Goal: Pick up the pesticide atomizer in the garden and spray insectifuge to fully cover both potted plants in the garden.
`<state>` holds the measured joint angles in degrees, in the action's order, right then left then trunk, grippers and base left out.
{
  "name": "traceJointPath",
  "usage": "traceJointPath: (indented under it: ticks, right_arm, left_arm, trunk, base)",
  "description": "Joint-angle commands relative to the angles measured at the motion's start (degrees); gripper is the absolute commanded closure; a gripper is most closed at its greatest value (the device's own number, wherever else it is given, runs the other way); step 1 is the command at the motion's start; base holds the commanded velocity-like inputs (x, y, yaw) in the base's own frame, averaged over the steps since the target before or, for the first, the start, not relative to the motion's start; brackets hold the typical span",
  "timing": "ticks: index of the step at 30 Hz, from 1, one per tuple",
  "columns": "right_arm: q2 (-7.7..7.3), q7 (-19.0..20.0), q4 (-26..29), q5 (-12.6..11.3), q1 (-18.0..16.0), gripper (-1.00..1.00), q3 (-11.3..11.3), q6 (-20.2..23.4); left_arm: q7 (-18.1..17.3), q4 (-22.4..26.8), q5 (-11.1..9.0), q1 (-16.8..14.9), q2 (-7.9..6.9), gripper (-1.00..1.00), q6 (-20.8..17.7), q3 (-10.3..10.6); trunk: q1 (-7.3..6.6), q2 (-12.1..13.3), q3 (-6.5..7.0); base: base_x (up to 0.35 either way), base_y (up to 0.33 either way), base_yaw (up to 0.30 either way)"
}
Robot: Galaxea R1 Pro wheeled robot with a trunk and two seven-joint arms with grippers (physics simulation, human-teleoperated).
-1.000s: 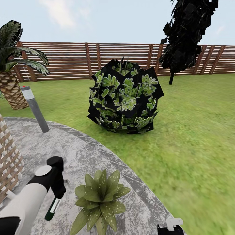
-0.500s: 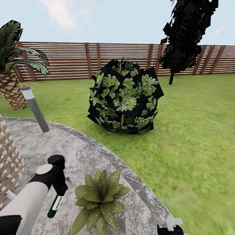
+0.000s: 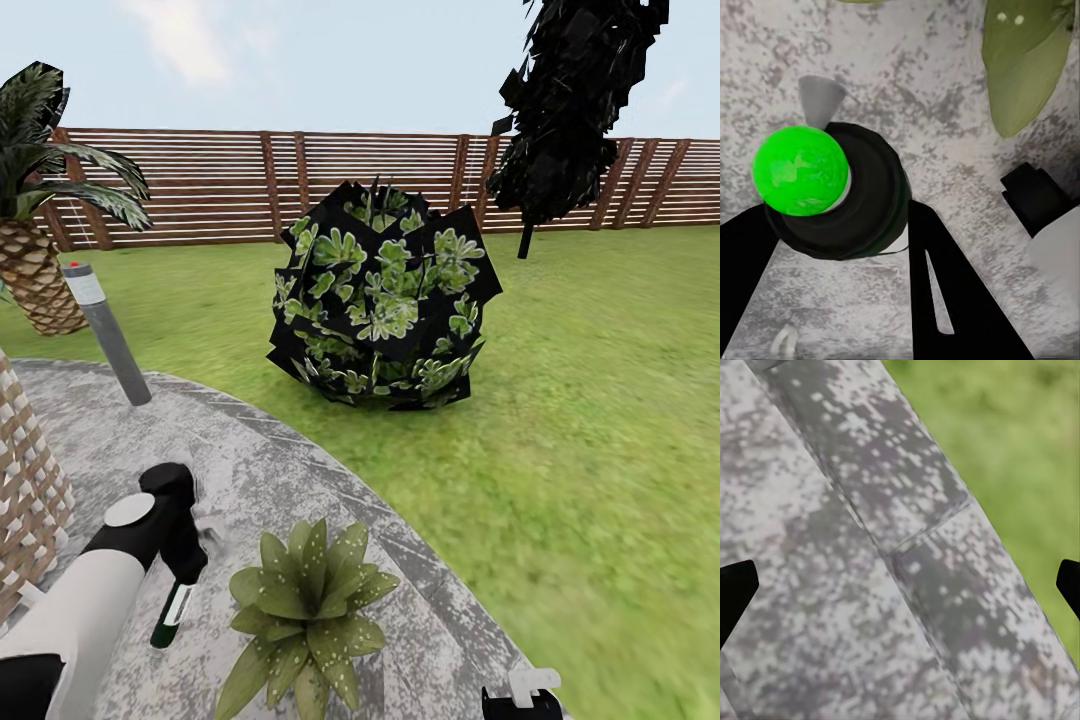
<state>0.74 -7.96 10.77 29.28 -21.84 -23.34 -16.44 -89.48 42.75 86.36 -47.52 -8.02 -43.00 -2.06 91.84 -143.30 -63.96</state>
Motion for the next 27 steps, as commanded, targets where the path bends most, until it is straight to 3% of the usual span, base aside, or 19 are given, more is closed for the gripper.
traceJointPath:
  ticks: [1, 4, 15, 21, 27]
  right_arm:
    - [0.03, -0.2, -0.1, 0.6, 0.0, -1.0, -0.4, -0.2]
    - [0.01, -0.2, -0.1, 0.6, 0.0, -1.0, -0.4, -0.2]
    - [0.04, -0.2, -0.1, 0.6, 0.0, -1.0, -0.4, -0.2]
    - [0.03, -0.2, -0.1, 0.6, 0.0, -1.0, -0.4, -0.2]
    - [-0.02, -0.2, -0.1, 0.6, 0.0, -1.0, -0.4, -0.2]
  left_arm:
    - [-0.5, 0.1, 0.4, 0.0, -0.73, 1.0, -0.6, -0.2]
    - [-0.5, 0.0, 0.4, 0.5, -1.55, 1.0, -0.6, -0.2]
    - [-0.5, 0.1, 0.2, 0.6, -0.78, 1.0, -0.7, -0.2]
    - [-0.5, 6.8, 0.4, -0.1, 0.08, 1.0, -0.8, -0.1]
    - [-0.5, 7.2, 0.4, 0.6, -0.69, 1.0, -0.7, -0.2]
  trunk:
    - [-0.01, 0.0, -0.05]
    - [-0.01, 0.0, -0.05]
    - [-0.01, 0.0, -0.05]
    - [-0.01, 0.0, -0.05]
    - [-0.01, 0.0, -0.05]
  base:
    - [0.0, 0.0, 0.0]
    - [0.0, 0.0, 0.0]
    - [0.0, 0.0, 0.0]
    - [0.0, 0.0, 0.0]
    - [0.0, 0.0, 0.0]
